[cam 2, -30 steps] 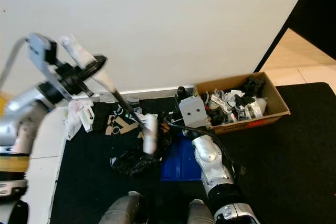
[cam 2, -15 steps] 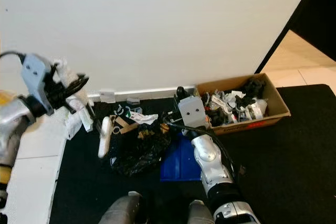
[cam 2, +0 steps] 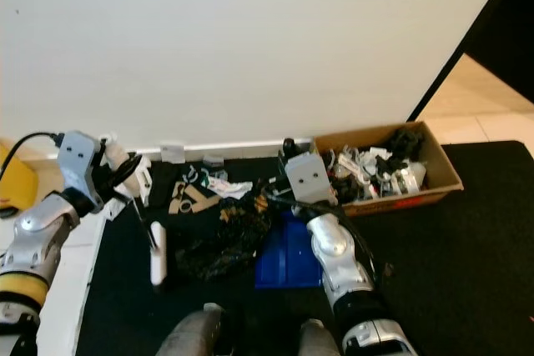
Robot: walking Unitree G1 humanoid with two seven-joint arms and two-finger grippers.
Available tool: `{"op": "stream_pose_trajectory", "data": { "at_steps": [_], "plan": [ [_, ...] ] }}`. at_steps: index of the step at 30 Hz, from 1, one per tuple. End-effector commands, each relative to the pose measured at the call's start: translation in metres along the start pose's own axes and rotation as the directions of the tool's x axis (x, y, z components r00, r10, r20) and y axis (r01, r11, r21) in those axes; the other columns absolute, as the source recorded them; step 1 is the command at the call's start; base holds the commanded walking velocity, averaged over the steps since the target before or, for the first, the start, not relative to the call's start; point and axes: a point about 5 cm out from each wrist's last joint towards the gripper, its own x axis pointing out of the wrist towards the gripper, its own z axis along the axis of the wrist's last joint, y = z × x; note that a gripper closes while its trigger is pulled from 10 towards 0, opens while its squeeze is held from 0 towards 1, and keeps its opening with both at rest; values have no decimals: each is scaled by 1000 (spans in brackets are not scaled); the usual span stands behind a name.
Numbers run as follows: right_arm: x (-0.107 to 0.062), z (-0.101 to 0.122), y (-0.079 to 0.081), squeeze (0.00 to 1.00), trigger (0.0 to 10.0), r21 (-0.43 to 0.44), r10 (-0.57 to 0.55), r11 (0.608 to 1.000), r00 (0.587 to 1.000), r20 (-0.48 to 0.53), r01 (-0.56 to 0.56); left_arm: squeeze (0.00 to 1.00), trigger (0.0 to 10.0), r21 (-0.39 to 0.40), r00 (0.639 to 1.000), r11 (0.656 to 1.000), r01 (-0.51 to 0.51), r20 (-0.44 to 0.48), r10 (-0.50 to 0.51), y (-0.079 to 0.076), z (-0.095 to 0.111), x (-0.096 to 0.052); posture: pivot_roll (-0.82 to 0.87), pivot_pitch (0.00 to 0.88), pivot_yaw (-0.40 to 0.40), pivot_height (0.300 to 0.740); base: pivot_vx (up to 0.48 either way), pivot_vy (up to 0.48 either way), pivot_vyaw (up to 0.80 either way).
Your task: Sweep floor
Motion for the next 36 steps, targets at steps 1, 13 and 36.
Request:
{"op": "stream_pose_trajectory", "data": {
  "at_steps": [1, 13, 36],
  "plan": [
    [-8, -5, 1, 0, 10000, -49, 35, 998, 999, -15, -36, 0, 10000, -51, 1000, 999, -7, 25, 8, -2, -3, 2, 128, 196, 66, 740, 0, 0, 0],
    [-13, -13, 3, 0, 10000, -74, 44, 996, 998, -41, -47, 0, 10000, -205, 986, 974, 99, 152, -68, -30, 9, 31, 133, 194, 72, 740, 0, 0, 0],
    [-32, -26, -28, 0, 10000, -87, -45, 996, 990, -130, 34, 0, 10000, -143, 993, 987, 76, 102, -61, -27, 1, 27, 140, 205, 78, 740, 0, 0, 0]
  ]
}}
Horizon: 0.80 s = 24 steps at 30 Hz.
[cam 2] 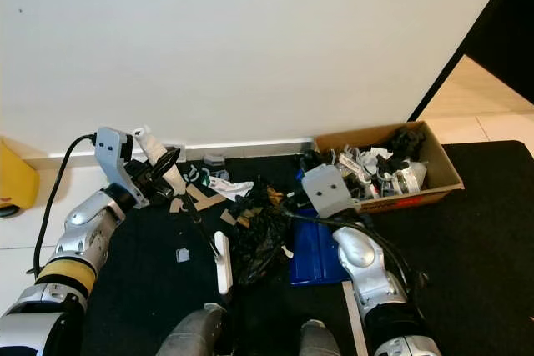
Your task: Sweep floor
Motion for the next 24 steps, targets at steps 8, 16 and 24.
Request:
{"op": "stream_pose_trajectory", "data": {
  "at_steps": [8, 16, 24],
  "plan": [
    [-9, -18, 10, 0, 10000, 29, 15, 999, 995, -100, -12, 0, 10000, 67, 999, 997, -38, -13, 38, 13, 5, -6, 148, 203, 85, 740, 0, 0, 0],
    [-11, -12, 4, 0, 10000, 14, 110, 994, 992, -69, -109, 0, 10000, 187, 997, 981, -53, -39, 61, 23, 12, -12, 150, 206, 87, 740, 0, 0, 0],
    [-11, 10, -39, 0, 10000, 175, 14, 984, 1000, 16, -17, 0, 10000, 203, 995, 975, -89, -30, 97, 32, 18, -15, 148, 215, 87, 740, 0, 0, 0]
  ]
}}
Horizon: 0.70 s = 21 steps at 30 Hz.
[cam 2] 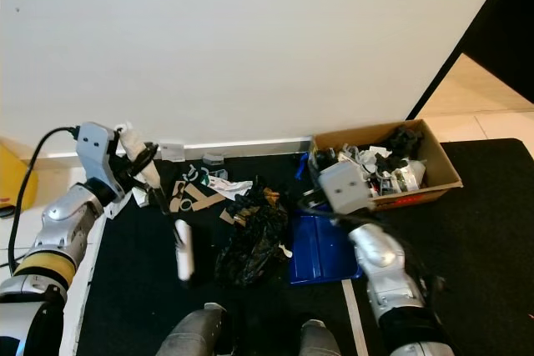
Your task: Sweep floor
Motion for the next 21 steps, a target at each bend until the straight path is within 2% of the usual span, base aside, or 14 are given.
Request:
{"op": "stream_pose_trajectory", "data": {
  "at_steps": [1, 5, 6, 9, 17, 21],
  "plan": [
    [-4, 3, -2, 0, 10000, 38, 21, 999, 1000, 6, -21, 0, 10000, 24, 1000, 1000, 4, -2, -4, 3, 1, -2, 147, 215, 87, 740, 0, 0, 0],
    [-8, 4, -7, 0, 10000, -2, 69, 998, 998, -11, -69, 0, 10000, 21, 1000, 1000, 9, -3, -9, 1, -1, -3, 147, 215, 87, 740, 0, 0, 0],
    [-11, 4, -10, 0, 10000, -65, 118, 991, 992, -36, -120, 0, 10000, 20, 1000, 1000, 12, -5, -11, -1, -2, -3, 147, 216, 87, 740, 0, 0, 0],
    [-14, 3, -13, 0, 10000, -118, 153, 980, 986, -62, -159, 0, 10000, 19, 1000, 1000, 13, -6, -13, -2, -4, -3, 144, 216, 86, 740, 0, 0, 0],
    [-9, 4, -14, 0, 10000, -204, 99, 973, 993, -67, -111, 0, 10000, 20, 1000, 1000, 12, -14, -11, -3, -7, -2, 152, 211, 81, 740, 0, 0, 0],
    [-8, 2, -12, 0, 10000, -177, 96, 979, 993, -65, -106, 0, 10000, 14, 1000, 1000, 11, -17, -10, -3, -8, -4, 148, 208, 82, 740, 0, 0, 0]
  ]
}}
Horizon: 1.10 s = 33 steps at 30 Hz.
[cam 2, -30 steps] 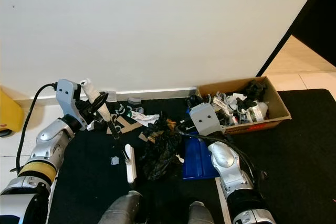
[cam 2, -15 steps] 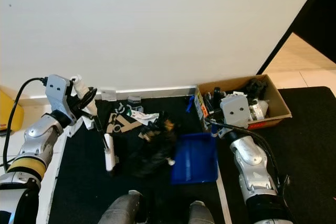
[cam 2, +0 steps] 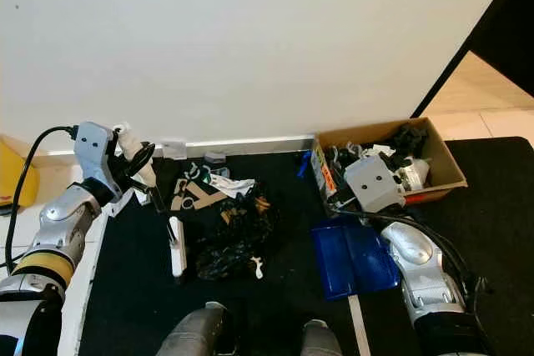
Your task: Sweep floor
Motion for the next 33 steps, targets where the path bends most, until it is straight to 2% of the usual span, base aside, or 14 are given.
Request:
{"op": "stream_pose_trajectory", "data": {
  "at_steps": [1, 3, 7, 9, 10, 12, 16, 17, 18, 20, 25, 31, 33],
  "plan": [
    [2, 2, 6, 0, 10000, 7, 9, 1000, 1000, 21, -10, 0, 10000, 4, 1000, 1000, 6, 1, -6, -2, -4, -3, 148, 208, 82, 740, 0, 0, 0],
    [6, -1, 15, 0, 10000, 30, -28, 999, 999, 25, 27, 0, 10000, -10, 1000, 1000, 9, 5, -9, -4, -5, -2, 147, 208, 82, 740, 0, 0, 0],
    [10, -3, 24, 0, 10000, 46, -63, 997, 998, 29, 62, 0, 10000, -26, 1000, 1000, 15, 12, -15, -8, -5, 1, 150, 207, 83, 740, 0, 0, 0],
    [16, -5, 37, 0, 10000, 52, -96, 994, 995, 23, 95, 0, 10000, -51, 999, 998, 26, 27, -24, -13, -4, 5, 151, 208, 83, 740, 0, 0, 0],
    [16, -5, 37, 0, 10000, 52, -96, 994, 995, 23, 95, 0, 10000, -51, 999, 998, 26, 27, -24, -13, -4, 5, 151, 208, 83, 740, 0, 0, 0],
    [21, -4, 47, 0, 10000, 50, -104, 994, 994, 28, 102, 0, 10000, -72, 999, 997, 36, 39, -33, -17, -3, 8, 159, 211, 84, 740, 0, 0, 0],
    [33, 5, 63, 0, 10000, 134, -110, 986, 992, 58, 101, 0, 10000, -105, 996, 992, 67, 60, -61, -26, -2, 14, 171, 211, 82, 740, 0, 0, 0],
    [33, 5, 63, 0, 10000, 134, -110, 986, 992, 58, 101, 0, 10000, -105, 996, 992, 67, 60, -61, -26, -2, 14, 171, 211, 82, 740, 0, 0, 0],
    [40, 15, 67, 0, 10000, 182, -113, 979, 989, 97, 94, 0, 10000, -122, 994, 989, 83, 75, -74, -31, -1, 17, 174, 213, 81, 740, 0, 0, 0],
    [45, 23, 68, 0, 10000, 204, -108, 976, 985, 133, 79, 0, 10000, -127, 994, 988, 89, 81, -79, -33, 0, 18, 178, 214, 82, 740, 0, 0, 0],
    [50, 25, 67, 0, 10000, 243, -108, 967, 984, 139, 71, 0, 10000, -129, 993, 987, 92, 79, -83, -33, 0, 18, 176, 214, 85, 740, 0, 0, 0],
    [50, 17, 73, 0, 10000, 220, -76, 974, 991, 106, 51, 0, 10000, -132, 993, 986, 101, 75, -92, -37, -1, 20, 177, 213, 84, 740, 0, 0, 0],
    [48, 12, 81, 0, 10000, 188, -49, 982, 994, 93, 31, 0, 10000, -139, 992, 984, 111, 80, -101, -42, -1, 22, 182, 215, 83, 740, 0, 0, 0]
  ]
}}
